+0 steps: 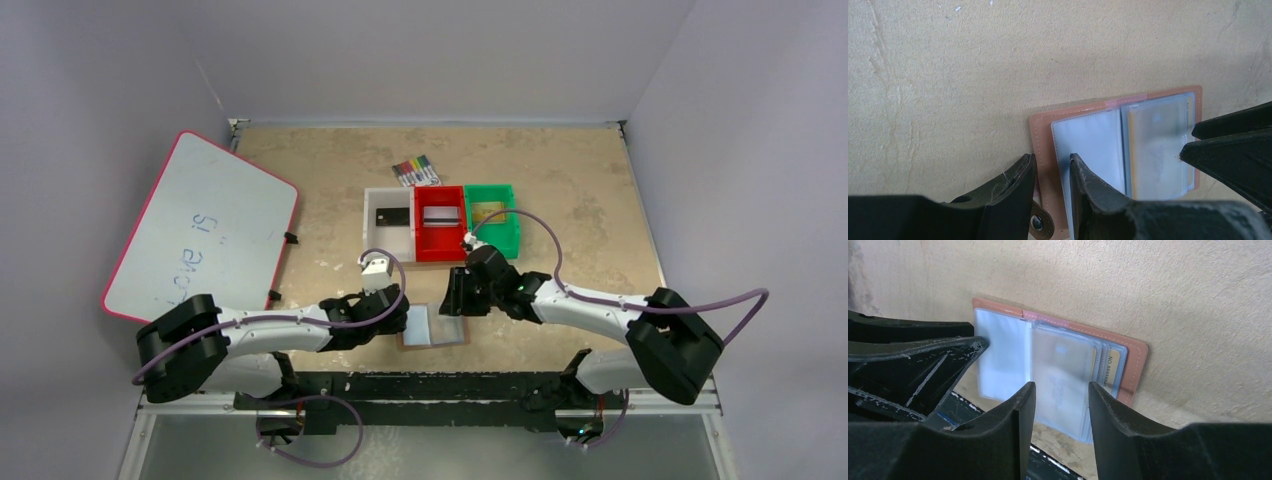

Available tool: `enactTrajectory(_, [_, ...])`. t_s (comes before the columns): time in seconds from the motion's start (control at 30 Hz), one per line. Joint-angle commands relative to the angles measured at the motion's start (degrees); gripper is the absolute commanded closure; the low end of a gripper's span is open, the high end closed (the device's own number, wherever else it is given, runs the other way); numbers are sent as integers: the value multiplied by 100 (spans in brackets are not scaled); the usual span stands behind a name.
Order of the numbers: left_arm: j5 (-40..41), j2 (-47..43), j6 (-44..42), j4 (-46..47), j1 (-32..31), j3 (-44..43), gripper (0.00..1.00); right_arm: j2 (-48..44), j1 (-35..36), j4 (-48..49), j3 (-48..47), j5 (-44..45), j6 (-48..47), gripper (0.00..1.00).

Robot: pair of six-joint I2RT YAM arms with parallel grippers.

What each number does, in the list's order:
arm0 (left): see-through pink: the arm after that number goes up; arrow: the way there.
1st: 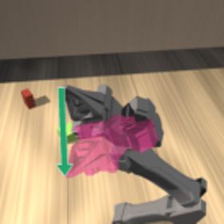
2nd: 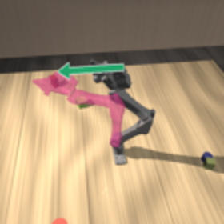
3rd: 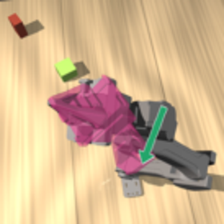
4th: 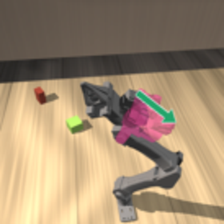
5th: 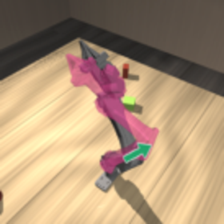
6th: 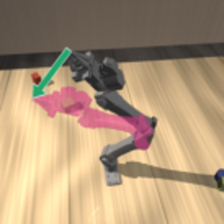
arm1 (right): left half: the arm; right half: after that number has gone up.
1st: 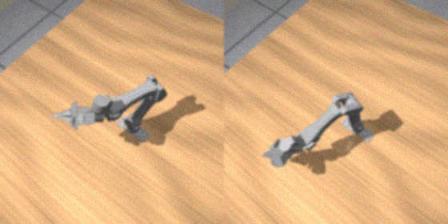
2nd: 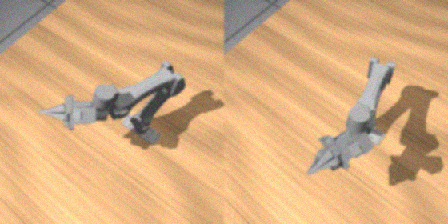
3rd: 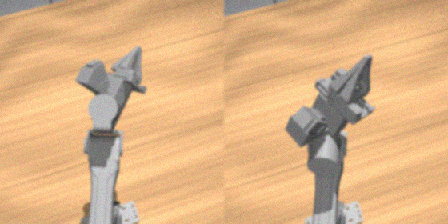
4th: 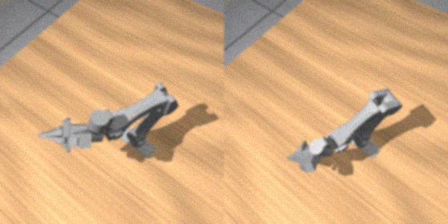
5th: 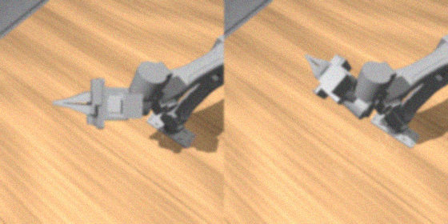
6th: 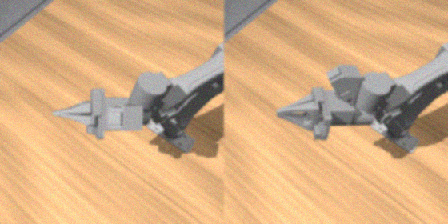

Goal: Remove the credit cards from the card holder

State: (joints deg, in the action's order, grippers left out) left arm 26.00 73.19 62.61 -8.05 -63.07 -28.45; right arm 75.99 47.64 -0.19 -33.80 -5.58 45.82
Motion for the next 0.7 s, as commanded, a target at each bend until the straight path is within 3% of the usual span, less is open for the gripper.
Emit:
enactTrajectory(0.0, [26,-135,113,102,-12,-44,70,-73,106,-349,-293,406,34,54])
enactTrajectory(0.23, [25,-125,121,124,-12,-41,70,-119,219,-51,-335,145,65,53])
enactTrajectory(0.67, [46,-175,111,54,-8,-66,70,271,390,-477,-427,699,154,53])
